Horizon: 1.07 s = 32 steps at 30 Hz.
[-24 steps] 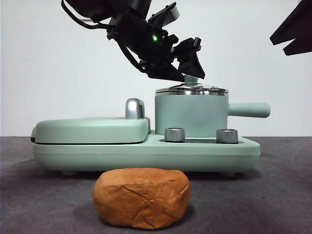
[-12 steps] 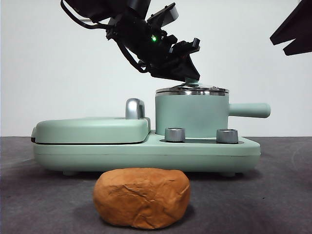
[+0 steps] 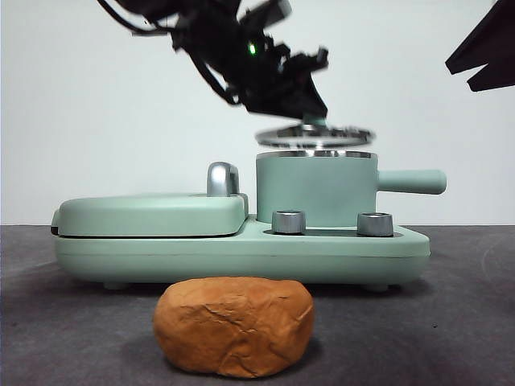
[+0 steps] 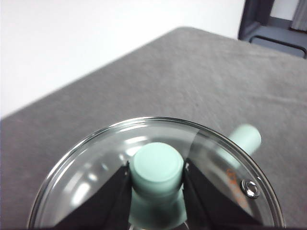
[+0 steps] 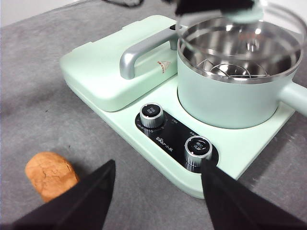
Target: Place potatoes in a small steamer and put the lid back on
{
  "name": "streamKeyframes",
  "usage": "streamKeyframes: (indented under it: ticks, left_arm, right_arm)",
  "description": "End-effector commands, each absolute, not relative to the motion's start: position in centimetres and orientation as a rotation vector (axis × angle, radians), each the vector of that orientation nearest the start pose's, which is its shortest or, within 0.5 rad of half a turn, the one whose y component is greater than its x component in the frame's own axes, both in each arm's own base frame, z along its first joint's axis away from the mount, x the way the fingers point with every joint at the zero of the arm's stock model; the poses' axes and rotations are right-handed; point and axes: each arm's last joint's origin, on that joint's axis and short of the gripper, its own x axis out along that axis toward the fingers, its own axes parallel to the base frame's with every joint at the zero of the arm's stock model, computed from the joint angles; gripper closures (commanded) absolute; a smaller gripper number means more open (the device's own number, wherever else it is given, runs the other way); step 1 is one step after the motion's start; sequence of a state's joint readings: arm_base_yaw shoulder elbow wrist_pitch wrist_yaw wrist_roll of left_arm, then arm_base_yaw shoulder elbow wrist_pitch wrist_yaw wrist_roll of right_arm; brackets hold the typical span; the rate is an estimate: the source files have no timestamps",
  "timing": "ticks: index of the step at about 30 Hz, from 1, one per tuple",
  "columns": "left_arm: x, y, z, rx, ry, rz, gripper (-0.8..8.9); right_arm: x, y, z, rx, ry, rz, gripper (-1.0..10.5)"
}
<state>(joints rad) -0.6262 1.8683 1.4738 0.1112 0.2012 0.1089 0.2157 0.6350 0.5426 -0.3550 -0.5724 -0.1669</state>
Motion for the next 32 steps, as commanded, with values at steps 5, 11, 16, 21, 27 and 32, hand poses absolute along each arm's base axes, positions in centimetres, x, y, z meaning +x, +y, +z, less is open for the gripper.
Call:
streamKeyframes:
  ticks: [5, 11, 16, 21, 27, 32]
  left_arm:
    - [32.5, -24.4, 35.1, 0.125, 0.146, -0.808, 8.04]
    - [30.2, -21.8, 37.4, 0.140, 0.230, -0.768, 8.03]
    - [28.3, -19.4, 38.1, 0.146, 0.291, -0.732, 8.03]
    - [26.5, -16.9, 38.0, 0.127, 0.303, -0.697, 8.03]
    - [24.3, -14.2, 37.1, 0.118, 0.336, -0.653, 8.04]
    - [23.0, -12.5, 36.7, 0.097, 0.350, -0.620, 8.04]
  right_arm:
    - [13.4, 4.6, 26.3, -0.069, 0.369, 0.815, 6.6]
    - [13.3, 4.7, 26.1, -0.103, 0.369, 0.833, 6.6]
    - [13.1, 5.5, 25.7, -0.189, 0.375, 0.907, 6.4]
    - [13.5, 6.9, 24.9, -0.221, 0.433, 0.967, 6.2]
    - [14.0, 9.2, 23.4, -0.273, 0.534, 1.048, 6.2]
    - [14.2, 11.4, 22.1, -0.319, 0.584, 1.119, 6.1]
